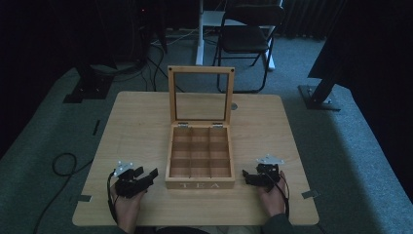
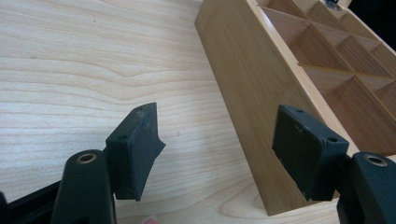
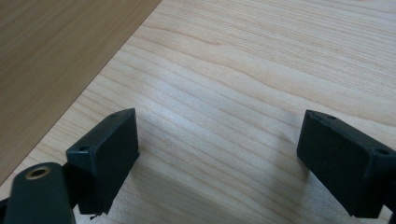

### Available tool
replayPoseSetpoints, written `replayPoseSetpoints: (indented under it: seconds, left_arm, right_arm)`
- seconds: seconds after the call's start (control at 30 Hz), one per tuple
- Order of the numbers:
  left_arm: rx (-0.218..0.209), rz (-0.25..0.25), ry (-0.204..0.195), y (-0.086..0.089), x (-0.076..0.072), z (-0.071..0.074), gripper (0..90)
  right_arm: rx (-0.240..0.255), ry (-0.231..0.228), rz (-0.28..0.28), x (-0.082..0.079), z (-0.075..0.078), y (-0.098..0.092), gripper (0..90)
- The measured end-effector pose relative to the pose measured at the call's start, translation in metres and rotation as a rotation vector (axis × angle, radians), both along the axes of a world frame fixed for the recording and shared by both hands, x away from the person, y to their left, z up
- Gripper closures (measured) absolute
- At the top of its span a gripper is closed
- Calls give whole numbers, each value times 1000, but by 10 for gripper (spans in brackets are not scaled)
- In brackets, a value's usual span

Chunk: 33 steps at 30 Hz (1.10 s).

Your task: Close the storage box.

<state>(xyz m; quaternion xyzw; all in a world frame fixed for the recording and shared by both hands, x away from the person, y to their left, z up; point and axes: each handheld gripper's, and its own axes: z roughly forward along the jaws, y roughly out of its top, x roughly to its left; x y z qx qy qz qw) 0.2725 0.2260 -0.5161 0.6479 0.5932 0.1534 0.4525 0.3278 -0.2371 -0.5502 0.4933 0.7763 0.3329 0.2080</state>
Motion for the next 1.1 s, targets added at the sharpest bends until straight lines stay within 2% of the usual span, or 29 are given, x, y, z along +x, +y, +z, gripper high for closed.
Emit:
replayPoseSetpoints:
  seconds: [0.13,0.47,0.7,0.93,1.1]
  left_arm:
    - [-8,0,4,1,0,0,322]
    - [2,0,-2,0,-4,2,322]
    - [12,-31,7,-5,-3,3,322]
    - [6,-52,4,-6,1,12,322]
    - [8,-70,-10,-5,9,23,322]
  right_arm:
    - [1,0,0,0,0,0,123]
    - [0,-2,7,0,0,0,124]
    - [1,-1,27,-2,0,1,124]
    - [0,-3,40,-4,0,2,124]
    - [1,-2,43,-4,0,2,124]
